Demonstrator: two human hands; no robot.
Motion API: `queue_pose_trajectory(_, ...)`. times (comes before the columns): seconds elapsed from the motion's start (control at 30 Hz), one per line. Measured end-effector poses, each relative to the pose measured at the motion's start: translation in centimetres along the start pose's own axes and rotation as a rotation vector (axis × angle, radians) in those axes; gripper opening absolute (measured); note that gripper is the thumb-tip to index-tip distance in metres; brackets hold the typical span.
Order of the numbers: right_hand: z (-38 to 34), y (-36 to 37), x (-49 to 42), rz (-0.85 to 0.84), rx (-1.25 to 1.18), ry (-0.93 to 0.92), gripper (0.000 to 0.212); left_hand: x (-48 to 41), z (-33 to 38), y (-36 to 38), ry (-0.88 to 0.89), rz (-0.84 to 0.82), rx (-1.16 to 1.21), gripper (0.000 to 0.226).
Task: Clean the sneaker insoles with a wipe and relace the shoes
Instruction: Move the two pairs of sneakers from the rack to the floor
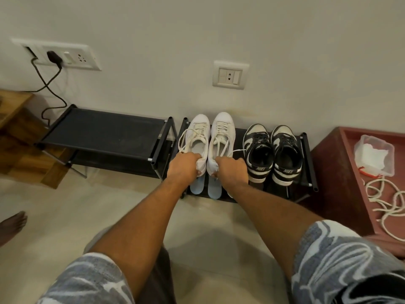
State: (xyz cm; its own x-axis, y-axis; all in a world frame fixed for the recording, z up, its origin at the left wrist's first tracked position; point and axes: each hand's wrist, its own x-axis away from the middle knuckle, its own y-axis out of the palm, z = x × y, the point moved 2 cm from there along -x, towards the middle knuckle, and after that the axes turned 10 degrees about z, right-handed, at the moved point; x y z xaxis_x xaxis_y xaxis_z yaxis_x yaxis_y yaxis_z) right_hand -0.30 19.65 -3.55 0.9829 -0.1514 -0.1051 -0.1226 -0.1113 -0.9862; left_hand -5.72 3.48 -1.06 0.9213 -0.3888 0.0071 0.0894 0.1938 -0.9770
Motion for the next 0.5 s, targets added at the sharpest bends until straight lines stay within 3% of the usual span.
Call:
queue_pose_trajectory(0.3, -1.9, -2.1, 8.2, 0.032, 0.008, -0.108, 0.023, 10.6, 0.3, 0.0, -0.043, 0.070, -0.013, 0.021)
queue_pose_trajectory(0.5, -2.3, 0.7, 16.4, -0.100, -0.034, -0.064, 0.024, 19.3, 1.3, 3.2, -0.071, 0.031, -0.001, 0.025)
